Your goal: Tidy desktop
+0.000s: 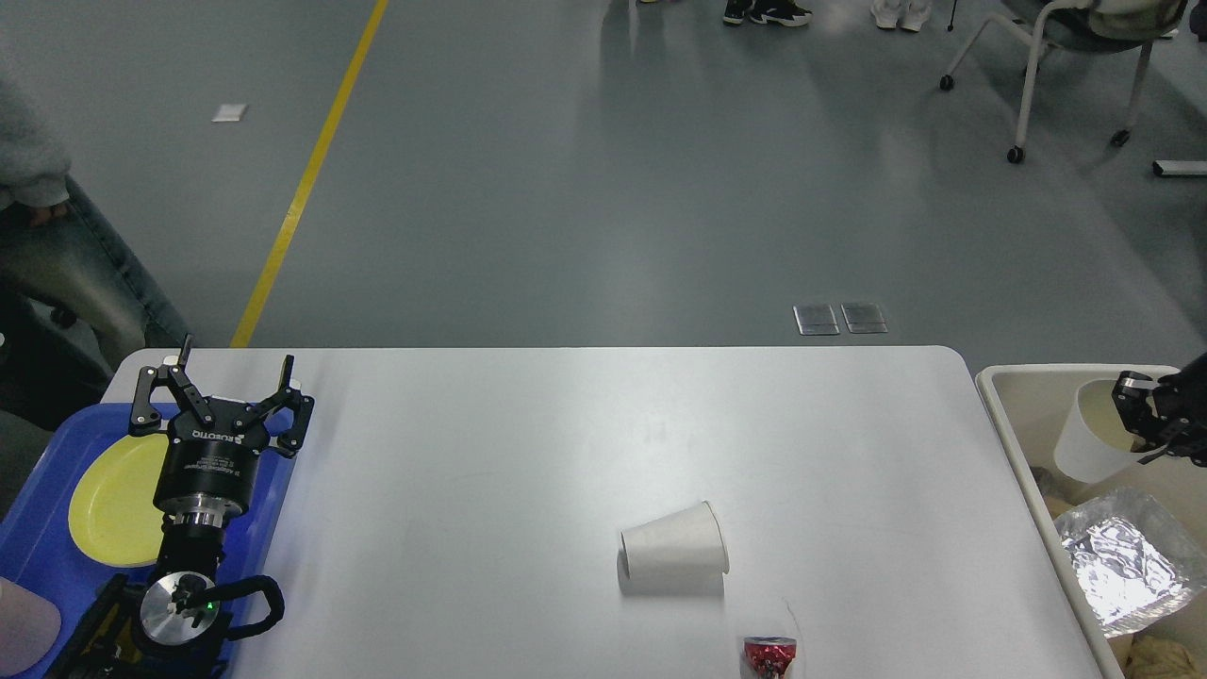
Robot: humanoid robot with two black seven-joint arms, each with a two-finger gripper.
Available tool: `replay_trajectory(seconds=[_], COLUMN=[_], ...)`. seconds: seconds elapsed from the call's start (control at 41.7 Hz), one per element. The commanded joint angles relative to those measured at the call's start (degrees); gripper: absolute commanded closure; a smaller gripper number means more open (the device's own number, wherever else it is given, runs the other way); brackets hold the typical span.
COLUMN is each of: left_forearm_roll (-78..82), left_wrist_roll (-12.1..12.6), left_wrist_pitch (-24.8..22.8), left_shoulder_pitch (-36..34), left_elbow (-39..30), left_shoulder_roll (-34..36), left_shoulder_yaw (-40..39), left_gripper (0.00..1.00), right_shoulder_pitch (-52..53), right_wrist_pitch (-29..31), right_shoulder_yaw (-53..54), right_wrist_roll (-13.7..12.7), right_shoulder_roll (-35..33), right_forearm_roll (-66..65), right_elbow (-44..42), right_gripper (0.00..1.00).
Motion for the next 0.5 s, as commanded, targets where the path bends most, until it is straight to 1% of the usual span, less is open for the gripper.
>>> replay_trajectory(seconds=[0.0,0.096,0.264,0.36,0.48], left_forearm_roll=[0.0,0.0,0.0,0.0,0.0], left_wrist_roll=[0.01,0.01,0.01,0.01,0.01], left_wrist_pitch=[0.0,0.0,0.0,0.0,0.0], left_shoulder_pitch=[0.0,0.0,0.0,0.0,0.0], left_elbow=[-0.01,-0.01,-0.01,-0.01,-0.01], left_shoulder_roll=[0.0,0.0,0.0,0.0,0.0], left_shoulder_yaw=[0.0,0.0,0.0,0.0,0.0], left_gripper=[0.04,0.04,0.04,0.04,0.04], right_shoulder_pitch=[-17.1,-26.88,-43.5,-49.13,-53.88], right_wrist_pitch=[-0.43,-2.01,-10.97,-16.07,-22.39], right_shoulder_yaw=[7.38,13.45,21.64,22.79,22.87], right_wrist_roll=[0.04,0.13,-0.05,-0.14,-0.4], right_shoulder_roll=[0.14,1.11,6.29,9.8,12.36], right_forearm_roll=[0.0,0.27,0.27,0.44,0.62], right_elbow=[-15.23,-23.51,-35.65,-41.19,-44.45], right_gripper=[1.0,1.0,1.0,1.0,1.0])
